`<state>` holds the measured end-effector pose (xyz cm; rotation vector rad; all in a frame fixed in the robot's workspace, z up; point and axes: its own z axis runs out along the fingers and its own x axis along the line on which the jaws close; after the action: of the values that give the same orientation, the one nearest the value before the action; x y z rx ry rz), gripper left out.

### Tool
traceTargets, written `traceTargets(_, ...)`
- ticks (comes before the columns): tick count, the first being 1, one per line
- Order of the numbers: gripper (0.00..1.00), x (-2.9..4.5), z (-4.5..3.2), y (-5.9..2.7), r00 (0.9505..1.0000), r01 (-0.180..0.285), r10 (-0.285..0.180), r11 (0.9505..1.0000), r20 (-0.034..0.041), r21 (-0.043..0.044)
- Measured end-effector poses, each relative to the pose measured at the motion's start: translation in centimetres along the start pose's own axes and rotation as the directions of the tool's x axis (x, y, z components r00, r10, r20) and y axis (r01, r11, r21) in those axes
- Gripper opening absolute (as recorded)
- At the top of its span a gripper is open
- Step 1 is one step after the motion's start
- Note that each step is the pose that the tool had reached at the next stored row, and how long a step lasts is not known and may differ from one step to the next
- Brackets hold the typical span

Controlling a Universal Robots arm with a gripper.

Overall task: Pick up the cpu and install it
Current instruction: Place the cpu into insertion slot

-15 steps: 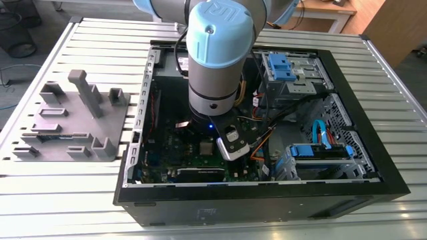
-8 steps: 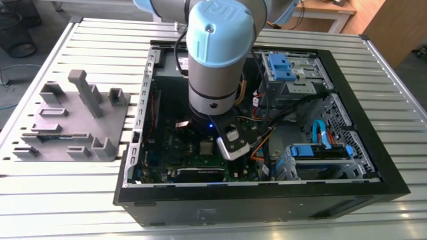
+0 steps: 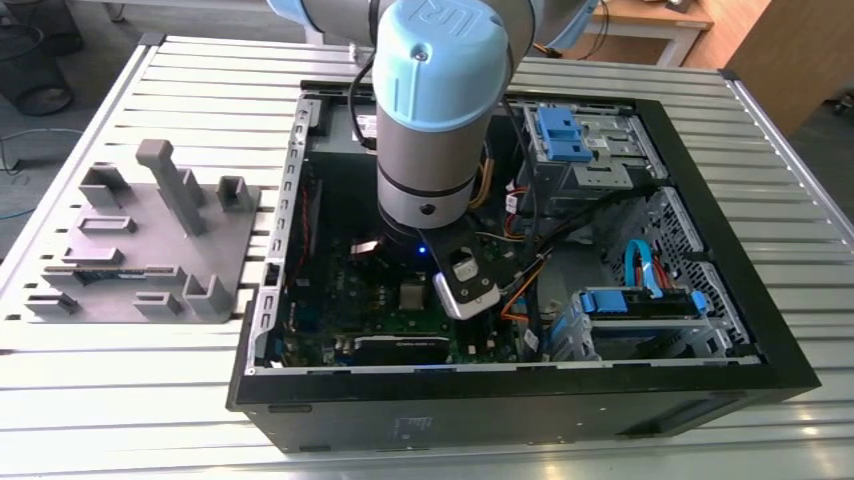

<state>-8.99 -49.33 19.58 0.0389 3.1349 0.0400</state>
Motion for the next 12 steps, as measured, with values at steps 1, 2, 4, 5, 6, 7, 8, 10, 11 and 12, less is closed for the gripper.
traceTargets(1,0.41,0.0,-0.01,0.0,1.0,0.0,0.0,1.0,0.0,0.0)
traceTargets(2,0.41,0.0,-0.01,0.0,1.0,0.0,0.0,1.0,0.0,0.0)
traceTargets(4,0.41,0.0,-0.02,0.0,1.0,0.0,0.0,1.0,0.0,0.0)
traceTargets(5,0.41,0.0,-0.03,0.0,1.0,0.0,0.0,1.0,0.0,0.0)
traceTargets(6,0.41,0.0,-0.03,0.0,1.0,-0.001,0.001,1.0,0.0,0.0)
traceTargets(7,0.41,0.0,-0.03,0.0,1.0,-0.01,0.01,1.0,0.0001,0.0002)
traceTargets(8,0.41,0.0,-0.03,-0.01,0.9999,-0.016,0.016,0.9999,0.0003,0.0004)
traceTargets(10,0.41,0.0,-0.02,0.0,0.9998,-0.018,0.018,0.9998,0.0004,0.0002)
traceTargets(11,0.41,0.0,0.0,0.05,0.9998,-0.018,0.018,0.9998,0.0005,0.0)
traceTargets(12,0.41,0.01,0.0,0.11,0.9998,-0.018,0.018,0.9998,0.0005,0.0)
